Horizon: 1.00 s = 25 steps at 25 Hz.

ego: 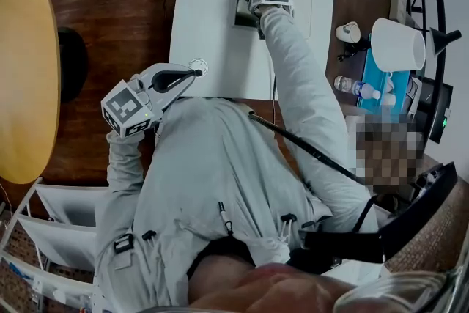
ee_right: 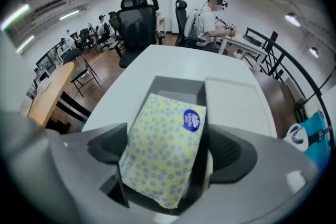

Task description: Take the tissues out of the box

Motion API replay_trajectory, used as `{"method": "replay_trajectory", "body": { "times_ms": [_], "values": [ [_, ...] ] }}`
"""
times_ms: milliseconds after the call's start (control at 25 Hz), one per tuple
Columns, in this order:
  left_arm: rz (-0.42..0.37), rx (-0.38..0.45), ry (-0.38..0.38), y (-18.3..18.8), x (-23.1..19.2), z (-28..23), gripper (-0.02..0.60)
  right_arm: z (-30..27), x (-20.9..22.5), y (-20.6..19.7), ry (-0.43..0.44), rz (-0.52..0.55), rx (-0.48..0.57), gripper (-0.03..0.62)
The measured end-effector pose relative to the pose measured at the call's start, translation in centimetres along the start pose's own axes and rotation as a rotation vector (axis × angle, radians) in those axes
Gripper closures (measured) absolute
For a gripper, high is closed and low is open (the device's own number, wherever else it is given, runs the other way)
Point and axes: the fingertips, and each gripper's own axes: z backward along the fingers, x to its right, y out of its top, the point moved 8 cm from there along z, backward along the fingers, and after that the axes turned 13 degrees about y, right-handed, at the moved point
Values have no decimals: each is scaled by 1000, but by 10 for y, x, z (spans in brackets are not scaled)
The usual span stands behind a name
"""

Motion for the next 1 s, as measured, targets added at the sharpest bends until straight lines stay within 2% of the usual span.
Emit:
{"method": "replay_trajectory", "body": {
  "times_ms": [120,160,400,520,600,720,800,880,1000],
  "values": [
    [-1,11,-3,2,4,-5,574,-5,7,-11,79,-98,-9,121],
    [-1,9,-3,1,6,-7,574,-6,9,-12,95,-117,-15,154],
    [-5,-8,-4,0,10,-8,574,-3,-1,-7,96,-52,-54,201],
    [-9,-4,-11,3,10,-10,574,16,-3,-3,124,45,-32,204],
    [-11,-5,-16,4,10,-13,574,43,-3,3,173,100,32,206],
    [-18,-9,-24,4,11,-18,574,111,-12,3,297,198,176,206],
    [-26,-16,-27,7,14,-24,574,165,-27,-14,402,293,249,206],
    [-36,-31,-30,10,19,-31,574,203,-42,-47,484,421,241,206],
    [-57,-54,-45,16,26,-37,574,205,-53,-111,525,599,90,206]
  ]
}}
